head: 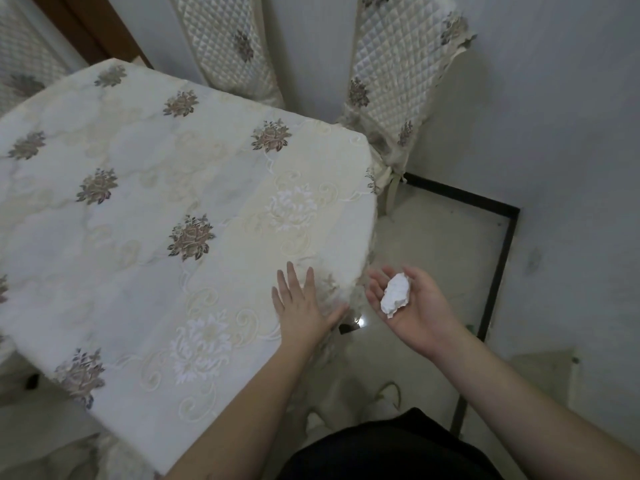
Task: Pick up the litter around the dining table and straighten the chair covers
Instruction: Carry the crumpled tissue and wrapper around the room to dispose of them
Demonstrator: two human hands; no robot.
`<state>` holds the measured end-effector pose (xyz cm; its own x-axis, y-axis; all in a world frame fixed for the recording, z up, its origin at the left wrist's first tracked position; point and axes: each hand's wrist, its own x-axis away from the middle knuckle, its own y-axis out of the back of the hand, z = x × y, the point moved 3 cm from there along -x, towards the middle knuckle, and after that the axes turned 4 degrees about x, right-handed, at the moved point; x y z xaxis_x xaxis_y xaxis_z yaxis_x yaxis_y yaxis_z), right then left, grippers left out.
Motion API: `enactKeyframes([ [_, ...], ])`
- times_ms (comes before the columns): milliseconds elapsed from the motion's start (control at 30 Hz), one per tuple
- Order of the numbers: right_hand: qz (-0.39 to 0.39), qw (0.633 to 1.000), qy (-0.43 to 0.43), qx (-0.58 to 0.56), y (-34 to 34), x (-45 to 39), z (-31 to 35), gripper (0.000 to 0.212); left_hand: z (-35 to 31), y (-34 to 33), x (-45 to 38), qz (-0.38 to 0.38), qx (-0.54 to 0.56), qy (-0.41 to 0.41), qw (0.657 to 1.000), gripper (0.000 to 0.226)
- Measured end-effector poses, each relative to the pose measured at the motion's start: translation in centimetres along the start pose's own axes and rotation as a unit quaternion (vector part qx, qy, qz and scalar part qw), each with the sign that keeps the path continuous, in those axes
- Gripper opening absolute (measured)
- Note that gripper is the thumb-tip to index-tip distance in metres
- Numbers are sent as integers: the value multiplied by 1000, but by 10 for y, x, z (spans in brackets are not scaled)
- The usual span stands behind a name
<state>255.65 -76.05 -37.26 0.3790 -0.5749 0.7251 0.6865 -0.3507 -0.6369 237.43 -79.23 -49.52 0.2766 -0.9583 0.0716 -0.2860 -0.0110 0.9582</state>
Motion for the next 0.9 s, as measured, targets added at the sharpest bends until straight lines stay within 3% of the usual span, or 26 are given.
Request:
enactKeyframes([
  [167,-3,1000,-6,16,6,-1,9,25,2,-8,-3,32,37,30,998,84],
  [333,-2,1000,-7,24,9,-1,11,26,-2,-5,-9,-15,130,18,991,51],
  [400,0,1000,-6,21,10,-1,11,27,-4,2,-8,-18,201,30,979,48],
  [500,5,1000,-1,20,11,0,11,27,-12,24,-5,-15,290,40,956,19],
  [600,5,1000,12,20,11,3,10,25,-8,44,-4,-5,362,127,923,27],
  [700,3,999,32,28,9,6,5,25,3,52,-1,3,492,205,846,35],
  [833,-3,998,61,28,1,10,-8,25,7,75,2,37,720,199,664,22],
  [900,-8,996,81,23,-5,14,-17,24,16,78,0,77,741,239,623,18],
])
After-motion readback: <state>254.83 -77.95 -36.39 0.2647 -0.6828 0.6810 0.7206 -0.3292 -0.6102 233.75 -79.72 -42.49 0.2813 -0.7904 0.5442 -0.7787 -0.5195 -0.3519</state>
